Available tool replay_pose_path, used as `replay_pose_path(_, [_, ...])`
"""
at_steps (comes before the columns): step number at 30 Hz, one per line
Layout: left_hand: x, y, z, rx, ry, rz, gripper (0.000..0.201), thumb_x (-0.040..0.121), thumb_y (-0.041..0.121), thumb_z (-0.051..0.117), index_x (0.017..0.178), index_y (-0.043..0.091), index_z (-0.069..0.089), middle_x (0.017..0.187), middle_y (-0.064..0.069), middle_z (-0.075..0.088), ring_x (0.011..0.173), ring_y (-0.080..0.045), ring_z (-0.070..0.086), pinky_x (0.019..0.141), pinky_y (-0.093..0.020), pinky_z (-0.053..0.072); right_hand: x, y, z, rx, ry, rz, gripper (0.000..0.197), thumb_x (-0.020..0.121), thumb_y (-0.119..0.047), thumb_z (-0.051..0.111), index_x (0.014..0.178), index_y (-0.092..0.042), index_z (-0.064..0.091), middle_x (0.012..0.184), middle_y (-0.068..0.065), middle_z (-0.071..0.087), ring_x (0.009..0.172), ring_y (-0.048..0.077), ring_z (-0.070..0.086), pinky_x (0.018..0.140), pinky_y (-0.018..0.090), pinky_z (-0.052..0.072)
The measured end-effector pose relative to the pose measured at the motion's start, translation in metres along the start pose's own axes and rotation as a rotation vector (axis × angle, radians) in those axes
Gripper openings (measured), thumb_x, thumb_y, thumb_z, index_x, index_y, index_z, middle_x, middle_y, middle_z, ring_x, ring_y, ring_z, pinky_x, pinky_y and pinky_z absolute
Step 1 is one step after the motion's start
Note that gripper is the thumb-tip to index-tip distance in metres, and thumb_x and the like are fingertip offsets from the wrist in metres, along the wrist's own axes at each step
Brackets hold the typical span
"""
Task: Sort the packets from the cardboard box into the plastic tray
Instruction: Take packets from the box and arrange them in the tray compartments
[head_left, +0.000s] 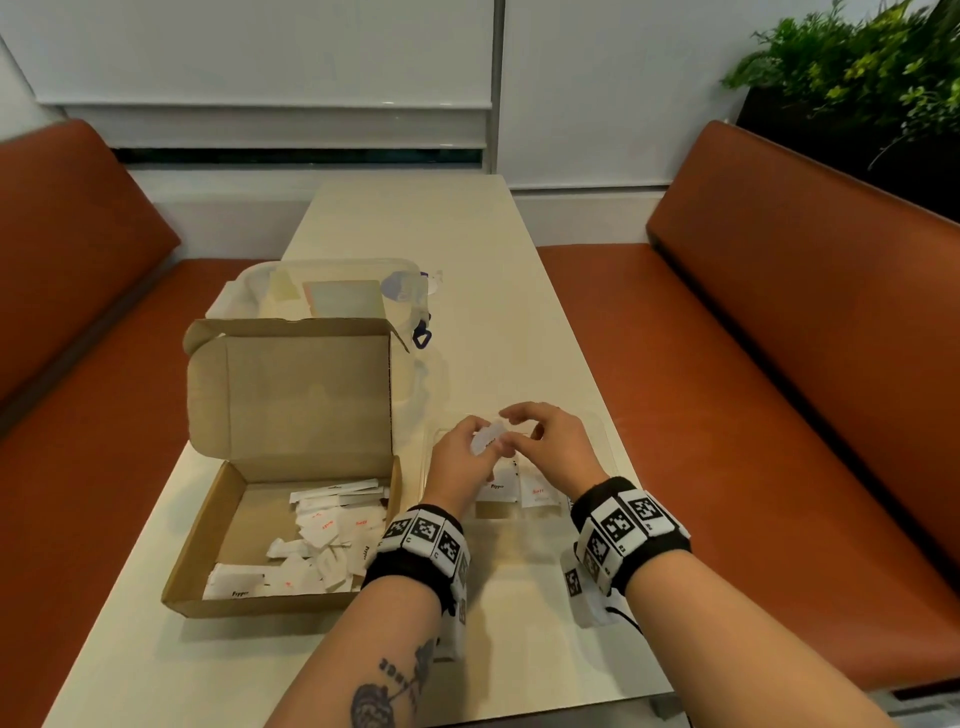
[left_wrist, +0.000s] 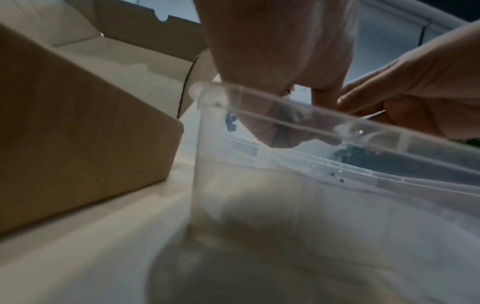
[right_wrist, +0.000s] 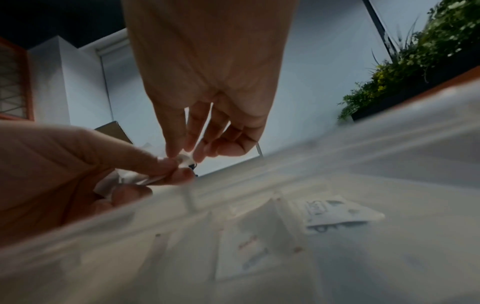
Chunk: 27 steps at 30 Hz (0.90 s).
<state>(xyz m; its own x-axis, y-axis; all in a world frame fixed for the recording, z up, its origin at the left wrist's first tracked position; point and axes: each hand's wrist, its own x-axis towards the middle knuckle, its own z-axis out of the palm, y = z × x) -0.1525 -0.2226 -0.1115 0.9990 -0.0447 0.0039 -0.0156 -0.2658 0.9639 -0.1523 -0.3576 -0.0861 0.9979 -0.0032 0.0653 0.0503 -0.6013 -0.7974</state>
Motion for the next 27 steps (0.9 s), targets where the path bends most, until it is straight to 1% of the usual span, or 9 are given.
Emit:
replay_pose_path(5, [-0.001, 0.001, -0.006, 0.005, 0.014, -0.025, 0.018, 0.083, 0.024, 0.07, 0.091, 0.012, 0.059, 0.079, -0.004, 0.067, 0.047, -0.009, 0.055, 0.048, -0.014, 0.043, 0.003, -0.004, 0.001, 0.105, 0.018, 0.033, 0.022, 0.082, -0.01, 0.067, 0.102, -0.019, 0.068, 0.075, -0.001, 0.065, 0.058, 0.001, 0.048, 0.056, 0.007, 0.039])
replay_pose_path(7, [-0.002, 0.0, -0.01, -0.033, 0.065, -0.022, 0.01, 0.085, 0.02, 0.067, 0.091, 0.015, 0.061, 0.079, -0.005, 0.065, 0.046, -0.005, 0.056, 0.047, -0.014, 0.043, 0.003, -0.002, 0.0, 0.103, 0.055, 0.057, 0.022, 0.082, -0.01, 0.068, 0.102, -0.019, 0.068, 0.073, -0.001, 0.063, 0.059, 0.0, 0.049, 0.057, 0.008, 0.038])
replay_pose_path(10, [-0.002, 0.001, -0.015, -0.017, 0.093, -0.024, 0.005, 0.088, 0.013, 0.061, 0.091, 0.017, 0.063, 0.073, 0.0, 0.061, 0.047, -0.004, 0.055, 0.05, -0.015, 0.042, 0.0, -0.001, 0.0, 0.076, -0.008, 0.059, 0.022, 0.082, -0.012, 0.069, 0.103, -0.021, 0.067, 0.07, -0.003, 0.058, 0.061, 0.003, 0.049, 0.059, 0.009, 0.037])
replay_pose_path(13, [-0.006, 0.005, -0.015, -0.006, 0.095, -0.018, 0.005, 0.089, 0.014, 0.059, 0.091, 0.014, 0.064, 0.072, 0.0, 0.06, 0.055, -0.011, 0.055, 0.054, -0.019, 0.042, 0.001, 0.0, 0.006, -0.012, -0.079, 0.063, 0.009, 0.082, -0.018, 0.071, 0.091, -0.017, 0.069, 0.066, -0.006, 0.054, 0.063, 0.008, 0.048, 0.056, 0.012, 0.035])
replay_pose_path(16, [-0.009, 0.007, -0.017, -0.024, 0.205, -0.014, 0.015, 0.094, 0.02, 0.051, 0.097, 0.011, 0.063, 0.078, -0.001, 0.063, 0.061, -0.013, 0.051, 0.049, -0.013, 0.04, 0.0, 0.005, 0.01, -0.114, -0.1, 0.103, 0.008, 0.081, -0.021, 0.072, 0.077, -0.015, 0.067, 0.062, -0.005, 0.053, 0.06, 0.009, 0.048, 0.058, 0.02, 0.037])
replay_pose_path(19, [-0.011, 0.01, -0.017, -0.058, 0.262, -0.031, 0.023, 0.099, 0.019, 0.041, 0.104, 0.009, 0.061, 0.095, -0.001, 0.067, 0.065, -0.016, 0.052, 0.047, -0.011, 0.041, -0.004, 0.01, 0.017, -0.262, -0.16, 0.114, 0.012, 0.08, -0.027, 0.072, 0.08, -0.015, 0.073, 0.082, -0.002, 0.064, 0.078, 0.01, 0.056, 0.067, 0.019, 0.042])
replay_pose_path(22, [-0.014, 0.011, -0.015, -0.038, 0.285, -0.035, 0.027, 0.101, 0.02, 0.037, 0.106, 0.008, 0.061, 0.097, -0.004, 0.068, 0.065, -0.018, 0.052, 0.045, -0.008, 0.039, -0.006, 0.016, 0.024, -0.405, -0.174, 0.104, 0.017, 0.084, -0.029, 0.065, 0.091, -0.017, 0.076, 0.112, 0.004, 0.056, 0.112, 0.019, 0.044, 0.094, 0.029, 0.043])
replay_pose_path(24, [-0.014, 0.011, -0.014, -0.021, 0.296, -0.038, 0.028, 0.101, 0.02, 0.036, 0.106, 0.008, 0.061, 0.097, -0.005, 0.068, 0.065, -0.018, 0.052, 0.044, -0.008, 0.038, -0.007, 0.018, 0.026, -0.459, -0.173, 0.072, 0.02, 0.085, -0.031, 0.065, 0.094, -0.017, 0.076, 0.115, 0.002, 0.052, 0.115, 0.02, 0.038, 0.096, 0.029, 0.04])
replay_pose_path(27, [-0.014, 0.01, -0.014, -0.002, 0.298, -0.046, 0.028, 0.102, 0.02, 0.035, 0.107, 0.008, 0.061, 0.096, -0.005, 0.068, 0.065, -0.018, 0.053, 0.043, -0.007, 0.037, -0.009, 0.015, 0.029, -0.49, -0.162, 0.011, 0.02, 0.081, -0.031, 0.071, 0.093, -0.015, 0.074, 0.11, 0.001, 0.05, 0.108, 0.018, 0.041, 0.087, 0.026, 0.04])
